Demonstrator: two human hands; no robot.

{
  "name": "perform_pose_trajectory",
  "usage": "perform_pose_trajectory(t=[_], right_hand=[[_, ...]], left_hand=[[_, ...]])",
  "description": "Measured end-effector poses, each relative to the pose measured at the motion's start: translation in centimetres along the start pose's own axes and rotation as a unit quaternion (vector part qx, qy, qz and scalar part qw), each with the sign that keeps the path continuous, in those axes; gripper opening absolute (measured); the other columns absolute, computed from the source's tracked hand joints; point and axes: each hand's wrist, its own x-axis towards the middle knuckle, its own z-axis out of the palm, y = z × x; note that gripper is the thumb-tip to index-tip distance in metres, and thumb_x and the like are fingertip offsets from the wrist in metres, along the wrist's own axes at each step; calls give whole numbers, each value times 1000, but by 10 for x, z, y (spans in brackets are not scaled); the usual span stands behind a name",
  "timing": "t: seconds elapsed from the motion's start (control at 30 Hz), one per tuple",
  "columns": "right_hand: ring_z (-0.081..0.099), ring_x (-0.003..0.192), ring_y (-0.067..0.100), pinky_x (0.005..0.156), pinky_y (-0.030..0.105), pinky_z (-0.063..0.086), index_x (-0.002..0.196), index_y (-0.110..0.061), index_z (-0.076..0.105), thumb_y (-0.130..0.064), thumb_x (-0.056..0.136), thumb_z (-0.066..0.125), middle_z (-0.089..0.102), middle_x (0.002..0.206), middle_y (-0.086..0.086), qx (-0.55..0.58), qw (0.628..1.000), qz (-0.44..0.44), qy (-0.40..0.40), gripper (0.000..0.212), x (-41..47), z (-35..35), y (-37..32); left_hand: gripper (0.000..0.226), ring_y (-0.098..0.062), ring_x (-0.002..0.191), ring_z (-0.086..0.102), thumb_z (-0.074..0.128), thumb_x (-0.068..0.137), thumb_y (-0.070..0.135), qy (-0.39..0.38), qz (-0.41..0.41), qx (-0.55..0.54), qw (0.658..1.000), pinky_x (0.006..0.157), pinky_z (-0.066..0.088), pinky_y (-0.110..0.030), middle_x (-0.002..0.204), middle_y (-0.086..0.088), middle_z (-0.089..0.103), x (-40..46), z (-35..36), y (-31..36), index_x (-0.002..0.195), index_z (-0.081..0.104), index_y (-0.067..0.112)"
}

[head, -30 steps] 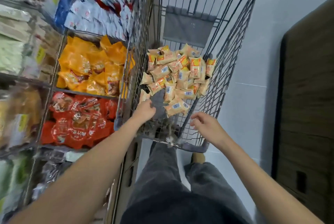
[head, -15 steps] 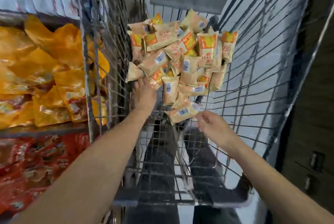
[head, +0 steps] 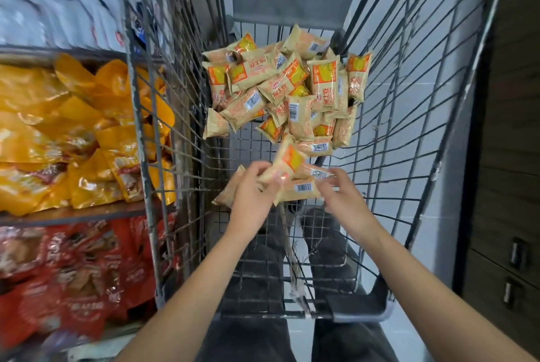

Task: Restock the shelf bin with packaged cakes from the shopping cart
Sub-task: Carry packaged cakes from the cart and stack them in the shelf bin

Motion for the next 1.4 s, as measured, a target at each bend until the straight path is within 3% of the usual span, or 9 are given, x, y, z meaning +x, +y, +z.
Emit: perform_pose_trajectory(t=[0.1,0.27,0.4,0.53,0.67,0.9,1.03,1.23,1.4], right_hand=[[47,125,15,103,39,42,148,-26,19,-47,90,55,39,140,-8,81,997,-4,4,72,-6,-4,-2],[69,85,5,70,24,57,111,-23,59,-31,89,63,72,97,-8,42,994,-15,-99,24,-10,-16,5],[67,77,0,60,19,55,90,-32,58,-22,89,64,69,89,-13,53,998,-23,-30,12,-9,-14,5],[65,88,13,78,35,55,85,-31,52,-20,87,65,65,90,-10,22,998,-16,52,17,-4,-10,9],[63,81,13,69,30,54,82,-29,47,-18,86,64,62,86,-7,14,997,-4,72,21,-3,-8,11],[60,84,10,56,19,43,96,-20,49,-19,86,65,60,92,-4,24,996,15,85,19,0,-5,24],[57,75,1,49,12,40,91,-24,47,-19,87,64,59,86,-10,43,996,11,80,18,1,-4,23],[59,75,6,46,9,45,96,-24,48,-12,90,59,57,89,-10,121,987,-19,105,18,-4,-10,13],[63,92,17,55,16,55,99,-29,54,-6,91,56,59,104,-3,215,969,-23,122,24,-15,-15,4]], left_hand=[[24,-5,100,58,66,86,13,-134,-19,-77,988,88,47,-23,105,14,61,-22,-2,2,99,58,32],[39,-15,112,56,59,87,-1,-245,-64,-119,960,96,47,-31,123,0,57,-22,0,-2,107,55,32],[31,-6,101,58,59,89,10,-151,-102,-117,976,86,48,-25,121,4,59,4,5,-10,112,52,30],[31,-11,97,54,52,93,20,48,-149,53,986,78,44,-26,125,3,55,57,13,-19,123,48,20],[58,-32,122,44,59,89,35,43,-163,154,974,103,36,-44,135,-12,35,100,35,-20,133,35,7],[80,-34,130,29,70,81,34,118,-246,183,945,101,35,-42,143,-15,23,127,62,-25,136,22,3],[68,-35,123,42,68,82,24,125,-254,91,955,99,42,-43,137,-17,32,128,52,-35,131,25,4],[15,-23,83,58,43,92,8,34,-235,-287,928,71,49,-34,93,-10,59,78,20,-12,106,47,7],[36,-23,92,59,23,96,18,-130,-198,-406,883,72,49,-34,101,-12,61,27,-1,10,117,50,4]])
